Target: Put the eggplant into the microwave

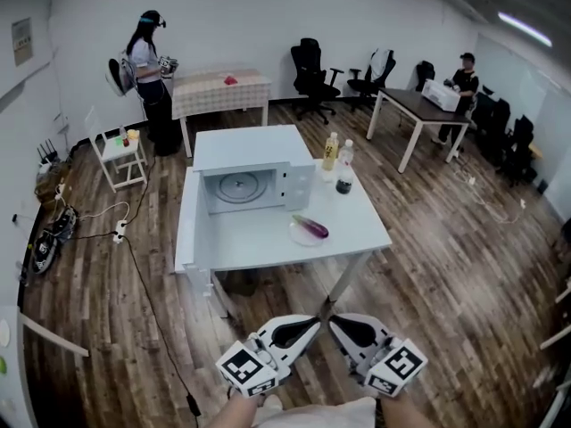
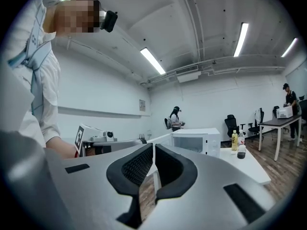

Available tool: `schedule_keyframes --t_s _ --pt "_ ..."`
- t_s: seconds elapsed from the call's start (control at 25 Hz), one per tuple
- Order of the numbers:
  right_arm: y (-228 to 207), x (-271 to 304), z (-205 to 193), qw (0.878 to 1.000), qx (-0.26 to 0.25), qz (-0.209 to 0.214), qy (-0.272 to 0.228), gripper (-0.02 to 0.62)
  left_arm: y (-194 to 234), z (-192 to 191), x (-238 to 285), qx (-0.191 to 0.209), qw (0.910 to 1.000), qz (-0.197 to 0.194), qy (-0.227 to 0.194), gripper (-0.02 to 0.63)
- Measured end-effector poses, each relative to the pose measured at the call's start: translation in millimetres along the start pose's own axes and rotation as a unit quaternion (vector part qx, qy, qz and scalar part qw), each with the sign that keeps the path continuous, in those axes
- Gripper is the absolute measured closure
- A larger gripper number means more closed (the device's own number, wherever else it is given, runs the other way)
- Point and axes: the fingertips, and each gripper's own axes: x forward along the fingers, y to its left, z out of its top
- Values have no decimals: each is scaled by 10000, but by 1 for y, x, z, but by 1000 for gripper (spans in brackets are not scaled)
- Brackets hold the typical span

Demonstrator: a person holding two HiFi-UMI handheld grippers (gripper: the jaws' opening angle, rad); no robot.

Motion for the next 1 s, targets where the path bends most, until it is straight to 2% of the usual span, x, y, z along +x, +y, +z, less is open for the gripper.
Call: schedule_keyframes --t_s 0.08,0.24,0.4,0.64,0.84,1.0 --pt "6 1 -5 9999 -52 67 59 558 3 -7 -10 -19 10000 36 1 603" --pt "11 22 -1 9995 -205 248 41 558 19 5 -22 138 9998 100 -128 603" --pt "12 42 -4 9988 -199 376 241 557 36 5 -37 70 9996 244 -131 603" --pt "5 50 -8 9986 -207 319 362 555 48 -1 -48 -162 9993 337 -89 603" --pt "-13 70 -6 9988 -181 270 377 555 68 3 -42 -123 9994 294 -120 603" --pt "-29 84 -18 9983 25 316 492 555 87 -7 -40 -191 9992 348 -25 603"
